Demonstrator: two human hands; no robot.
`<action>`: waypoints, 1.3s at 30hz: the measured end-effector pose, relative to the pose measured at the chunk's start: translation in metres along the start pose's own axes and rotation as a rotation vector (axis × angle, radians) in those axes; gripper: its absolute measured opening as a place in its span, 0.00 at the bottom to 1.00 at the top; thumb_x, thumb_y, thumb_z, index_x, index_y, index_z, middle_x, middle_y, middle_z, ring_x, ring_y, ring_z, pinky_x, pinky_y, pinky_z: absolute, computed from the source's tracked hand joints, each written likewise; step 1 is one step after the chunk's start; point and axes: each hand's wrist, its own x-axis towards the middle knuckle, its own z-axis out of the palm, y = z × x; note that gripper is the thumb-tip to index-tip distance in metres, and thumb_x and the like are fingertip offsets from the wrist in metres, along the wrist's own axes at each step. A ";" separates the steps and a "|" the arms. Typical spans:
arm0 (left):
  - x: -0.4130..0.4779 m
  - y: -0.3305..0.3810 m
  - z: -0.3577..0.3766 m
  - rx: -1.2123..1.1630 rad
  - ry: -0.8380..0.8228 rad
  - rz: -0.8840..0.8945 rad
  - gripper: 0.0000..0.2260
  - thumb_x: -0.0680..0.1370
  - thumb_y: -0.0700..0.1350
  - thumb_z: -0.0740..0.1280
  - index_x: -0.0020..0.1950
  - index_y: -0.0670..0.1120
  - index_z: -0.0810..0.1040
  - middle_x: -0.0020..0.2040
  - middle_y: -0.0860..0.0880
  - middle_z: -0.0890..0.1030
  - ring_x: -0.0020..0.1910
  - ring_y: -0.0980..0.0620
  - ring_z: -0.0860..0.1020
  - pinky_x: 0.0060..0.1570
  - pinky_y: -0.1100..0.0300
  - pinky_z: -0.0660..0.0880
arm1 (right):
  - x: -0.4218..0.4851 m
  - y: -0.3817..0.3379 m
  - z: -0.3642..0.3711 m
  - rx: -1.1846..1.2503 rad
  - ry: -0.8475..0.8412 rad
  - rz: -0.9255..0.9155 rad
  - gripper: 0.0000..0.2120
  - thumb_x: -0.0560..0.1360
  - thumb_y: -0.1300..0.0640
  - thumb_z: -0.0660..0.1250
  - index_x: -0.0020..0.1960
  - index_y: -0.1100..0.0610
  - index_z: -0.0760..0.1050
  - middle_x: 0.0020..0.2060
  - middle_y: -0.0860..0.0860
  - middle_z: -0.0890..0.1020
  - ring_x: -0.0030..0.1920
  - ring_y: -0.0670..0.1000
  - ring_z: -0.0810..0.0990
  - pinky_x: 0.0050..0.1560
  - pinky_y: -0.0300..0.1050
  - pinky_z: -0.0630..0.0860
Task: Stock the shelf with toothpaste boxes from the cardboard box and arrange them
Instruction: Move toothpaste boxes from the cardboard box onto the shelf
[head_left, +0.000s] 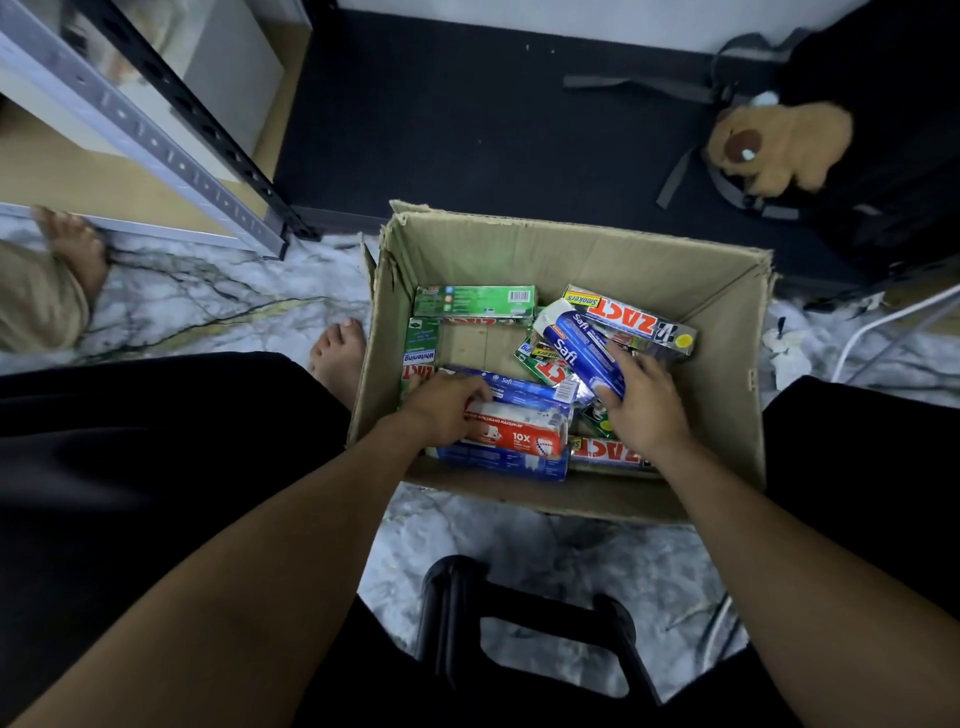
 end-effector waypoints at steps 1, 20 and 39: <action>0.000 -0.001 0.000 0.007 -0.004 0.014 0.21 0.73 0.56 0.73 0.64 0.58 0.73 0.65 0.52 0.76 0.66 0.47 0.71 0.67 0.44 0.63 | 0.000 0.001 0.001 0.006 -0.017 0.006 0.32 0.80 0.48 0.64 0.79 0.48 0.54 0.70 0.57 0.69 0.69 0.59 0.67 0.64 0.55 0.72; -0.016 0.012 -0.005 -0.071 0.064 0.066 0.17 0.71 0.55 0.76 0.57 0.55 0.80 0.57 0.52 0.82 0.55 0.50 0.79 0.55 0.51 0.76 | -0.005 -0.005 -0.004 0.113 0.015 0.005 0.29 0.79 0.45 0.64 0.78 0.43 0.59 0.64 0.59 0.74 0.65 0.57 0.72 0.62 0.55 0.74; -0.113 0.102 -0.166 0.003 0.636 0.318 0.14 0.71 0.56 0.76 0.53 0.53 0.81 0.50 0.56 0.84 0.46 0.56 0.81 0.48 0.54 0.78 | -0.056 -0.046 -0.168 0.178 0.379 -0.111 0.27 0.79 0.51 0.66 0.76 0.48 0.64 0.55 0.61 0.75 0.59 0.61 0.73 0.61 0.50 0.71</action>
